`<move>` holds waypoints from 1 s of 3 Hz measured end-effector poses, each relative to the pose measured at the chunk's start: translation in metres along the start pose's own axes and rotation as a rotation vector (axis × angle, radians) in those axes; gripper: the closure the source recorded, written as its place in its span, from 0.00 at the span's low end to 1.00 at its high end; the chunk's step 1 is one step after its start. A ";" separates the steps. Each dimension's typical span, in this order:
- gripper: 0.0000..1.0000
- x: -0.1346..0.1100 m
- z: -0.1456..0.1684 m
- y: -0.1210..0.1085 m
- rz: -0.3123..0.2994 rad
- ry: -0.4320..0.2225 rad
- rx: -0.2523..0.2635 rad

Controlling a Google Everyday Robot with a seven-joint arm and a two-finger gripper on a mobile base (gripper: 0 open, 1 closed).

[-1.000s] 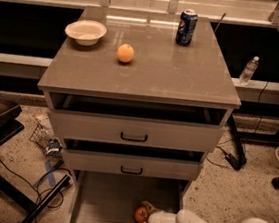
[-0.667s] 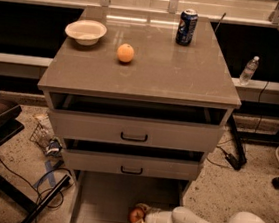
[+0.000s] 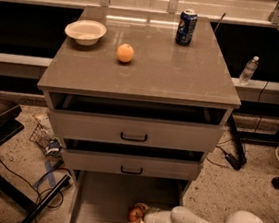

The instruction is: Pick apple from bottom drawer and place on counter

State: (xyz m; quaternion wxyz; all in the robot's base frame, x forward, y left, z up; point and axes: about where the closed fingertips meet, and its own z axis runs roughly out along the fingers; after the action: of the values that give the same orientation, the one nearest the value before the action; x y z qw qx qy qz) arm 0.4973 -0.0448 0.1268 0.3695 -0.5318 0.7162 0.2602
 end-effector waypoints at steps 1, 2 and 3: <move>1.00 -0.027 -0.036 0.005 -0.022 -0.050 -0.001; 1.00 -0.076 -0.119 0.009 -0.037 -0.125 -0.012; 1.00 -0.118 -0.192 0.000 -0.032 -0.172 -0.019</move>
Offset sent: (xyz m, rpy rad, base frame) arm -0.0365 -0.1009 0.2590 0.1884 -0.1093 0.0538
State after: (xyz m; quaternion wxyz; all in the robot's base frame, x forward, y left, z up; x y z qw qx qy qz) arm 0.4683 -0.1244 0.3351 0.4290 -0.5222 0.6707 0.3057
